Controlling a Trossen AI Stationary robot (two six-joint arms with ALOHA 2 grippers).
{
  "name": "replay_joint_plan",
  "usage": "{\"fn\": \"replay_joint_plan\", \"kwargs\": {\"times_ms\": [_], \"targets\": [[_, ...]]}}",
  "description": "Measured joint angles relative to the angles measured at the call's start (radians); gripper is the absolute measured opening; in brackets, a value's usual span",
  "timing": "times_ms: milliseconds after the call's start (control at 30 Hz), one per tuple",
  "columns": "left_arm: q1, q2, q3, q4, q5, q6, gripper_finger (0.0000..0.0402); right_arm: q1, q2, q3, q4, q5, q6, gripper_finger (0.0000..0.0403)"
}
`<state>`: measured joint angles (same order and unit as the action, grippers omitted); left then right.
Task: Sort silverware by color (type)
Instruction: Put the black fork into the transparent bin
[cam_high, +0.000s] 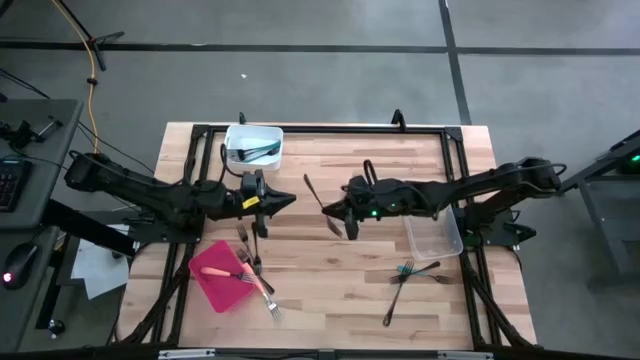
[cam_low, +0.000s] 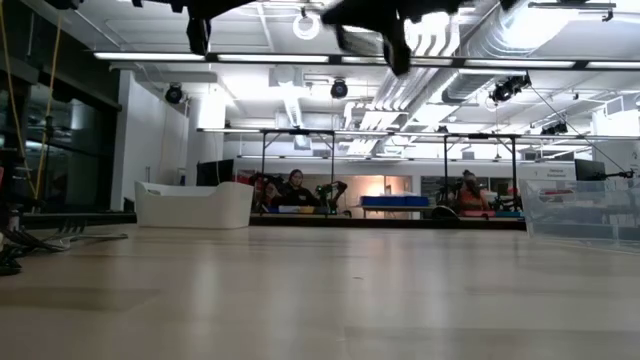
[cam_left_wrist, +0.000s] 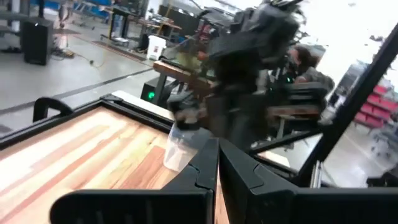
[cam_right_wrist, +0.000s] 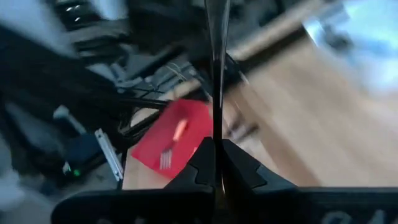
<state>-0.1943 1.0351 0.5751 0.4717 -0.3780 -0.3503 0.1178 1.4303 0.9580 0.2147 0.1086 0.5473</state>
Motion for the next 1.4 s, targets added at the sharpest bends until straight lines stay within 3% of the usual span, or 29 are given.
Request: {"fn": "replay_joint_plan", "kwargs": {"times_ms": [100, 267, 600, 767, 1400], "targets": [[0.015, 0.0, 0.0, 0.023, 0.015, -0.023, 0.0006, 0.022, 0.0, 0.077, -0.022, 0.0, -0.173, 0.0], [0.02, 0.0, 0.0, 0.067, 0.082, 0.019, 0.0022, 0.034, 0.0, 0.184, -0.126, 0.03, -0.271, 0.0], [0.016, 0.0, 0.001, 0.112, 0.094, 0.055, 0.0148, 0.033, 0.0, 0.23, -0.235, 0.079, -0.294, 0.0], [0.016, 0.001, 0.001, 0.126, 0.098, 0.094, 0.0187, 0.033, 0.0, 0.23, -0.241, 0.084, -0.293, 0.0], [0.018, 0.001, 0.001, 0.126, 0.098, 0.127, 0.0198, 0.026, 0.0, 0.23, -0.242, 0.083, -0.251, 0.0]]}}
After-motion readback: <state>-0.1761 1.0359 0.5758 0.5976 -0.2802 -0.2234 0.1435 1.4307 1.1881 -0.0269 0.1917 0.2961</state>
